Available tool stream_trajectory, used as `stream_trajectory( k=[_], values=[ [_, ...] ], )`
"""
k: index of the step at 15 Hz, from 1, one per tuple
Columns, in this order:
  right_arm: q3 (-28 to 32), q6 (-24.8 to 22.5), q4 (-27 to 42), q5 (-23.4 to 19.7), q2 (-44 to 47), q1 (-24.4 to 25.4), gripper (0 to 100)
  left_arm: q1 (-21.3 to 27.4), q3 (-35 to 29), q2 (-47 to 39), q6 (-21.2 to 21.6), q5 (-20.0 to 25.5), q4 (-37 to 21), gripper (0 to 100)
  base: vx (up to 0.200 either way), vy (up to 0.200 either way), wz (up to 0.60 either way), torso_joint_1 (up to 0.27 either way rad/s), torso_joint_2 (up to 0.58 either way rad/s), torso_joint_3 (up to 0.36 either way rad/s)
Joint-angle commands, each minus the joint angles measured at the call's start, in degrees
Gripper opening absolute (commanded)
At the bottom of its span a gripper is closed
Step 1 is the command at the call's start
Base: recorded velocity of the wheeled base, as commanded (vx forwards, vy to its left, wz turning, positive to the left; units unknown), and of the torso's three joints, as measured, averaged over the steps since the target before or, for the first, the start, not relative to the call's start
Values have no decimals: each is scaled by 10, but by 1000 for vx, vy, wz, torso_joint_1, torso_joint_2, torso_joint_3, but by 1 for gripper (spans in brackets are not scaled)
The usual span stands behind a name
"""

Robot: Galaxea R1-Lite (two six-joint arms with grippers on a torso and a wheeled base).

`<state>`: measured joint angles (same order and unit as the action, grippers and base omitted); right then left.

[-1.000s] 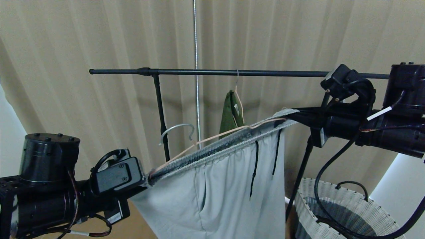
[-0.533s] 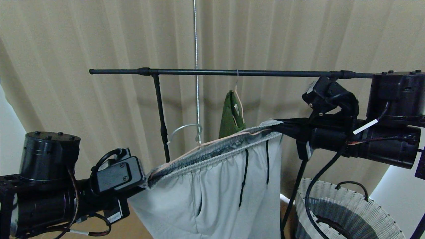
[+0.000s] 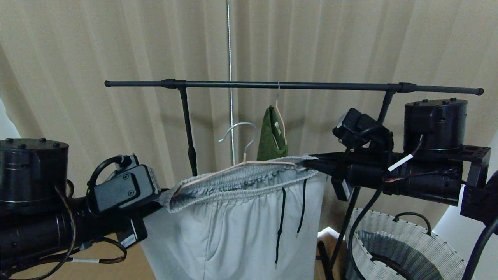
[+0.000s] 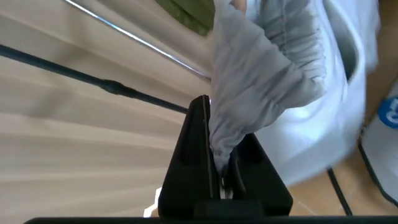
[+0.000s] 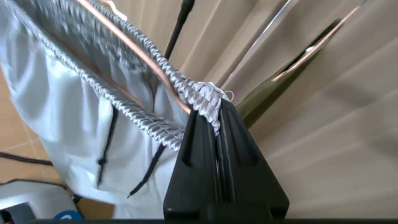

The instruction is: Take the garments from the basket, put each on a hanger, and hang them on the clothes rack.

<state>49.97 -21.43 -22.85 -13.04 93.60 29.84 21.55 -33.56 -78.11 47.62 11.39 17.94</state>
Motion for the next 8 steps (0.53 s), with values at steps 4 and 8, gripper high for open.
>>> stream_trajectory(
  k=[4,8],
  values=[
    [0,0,0,0,16,7,0,51,-4,7,-92,-2,65,0,0,0,0,0,0,0],
    [-5,1,-2,1,11,-42,100,53,6,-12,-155,-27,133,0,0,0,0,0,0,0]
  ],
)
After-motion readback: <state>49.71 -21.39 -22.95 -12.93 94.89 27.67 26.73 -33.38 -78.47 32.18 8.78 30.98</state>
